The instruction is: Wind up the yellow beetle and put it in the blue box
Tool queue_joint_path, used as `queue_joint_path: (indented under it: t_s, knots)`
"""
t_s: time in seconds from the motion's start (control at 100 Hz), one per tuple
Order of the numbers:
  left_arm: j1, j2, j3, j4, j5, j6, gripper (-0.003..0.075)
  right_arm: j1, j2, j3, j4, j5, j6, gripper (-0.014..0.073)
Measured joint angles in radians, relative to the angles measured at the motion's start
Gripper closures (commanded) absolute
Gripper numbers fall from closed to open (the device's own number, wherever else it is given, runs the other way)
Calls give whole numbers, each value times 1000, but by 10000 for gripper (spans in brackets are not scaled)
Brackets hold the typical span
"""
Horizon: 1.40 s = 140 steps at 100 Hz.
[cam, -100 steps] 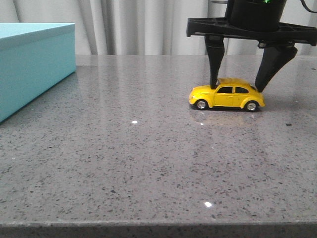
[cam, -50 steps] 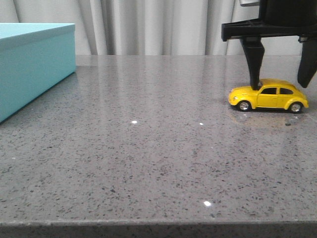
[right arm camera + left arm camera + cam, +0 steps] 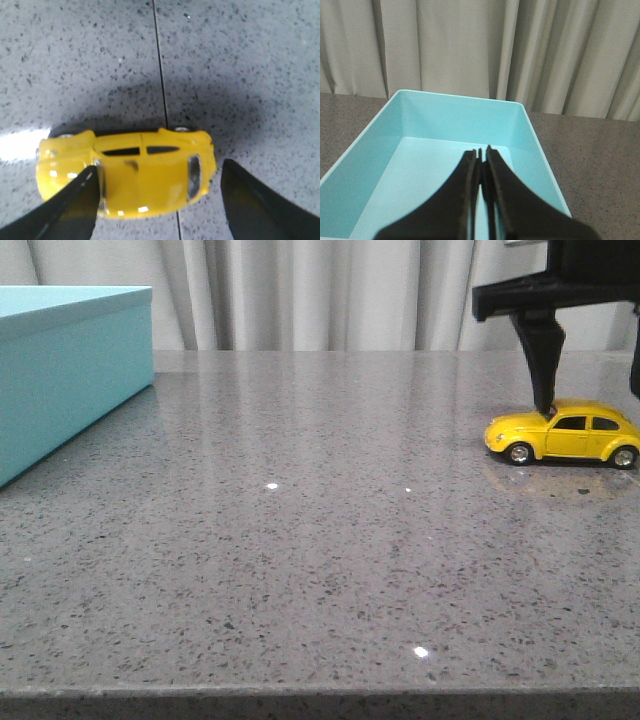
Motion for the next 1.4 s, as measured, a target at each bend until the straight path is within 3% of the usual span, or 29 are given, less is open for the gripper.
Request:
queue_joint_path:
  t_s: [0.28, 0.69, 1.1, 1.22, 1.4]
  knots:
    - [0, 0, 0, 0, -77, 0, 739, 88, -243, 1, 81, -35, -63, 88]
    - [0, 0, 0, 0, -71, 0, 739, 116, -375, 21, 79, -124, -111, 88]
    - [0, 105, -80, -2, 57, 17, 732, 174, -557, 313, 75, -453, -125, 88]
    - [-17, 172, -150, -2, 108, 90, 638, 196, -614, 387, 75, -514, -127, 88]
    - [-101, 317, -296, -2, 207, 238, 352, 198, -667, 447, 75, -532, -129, 88]
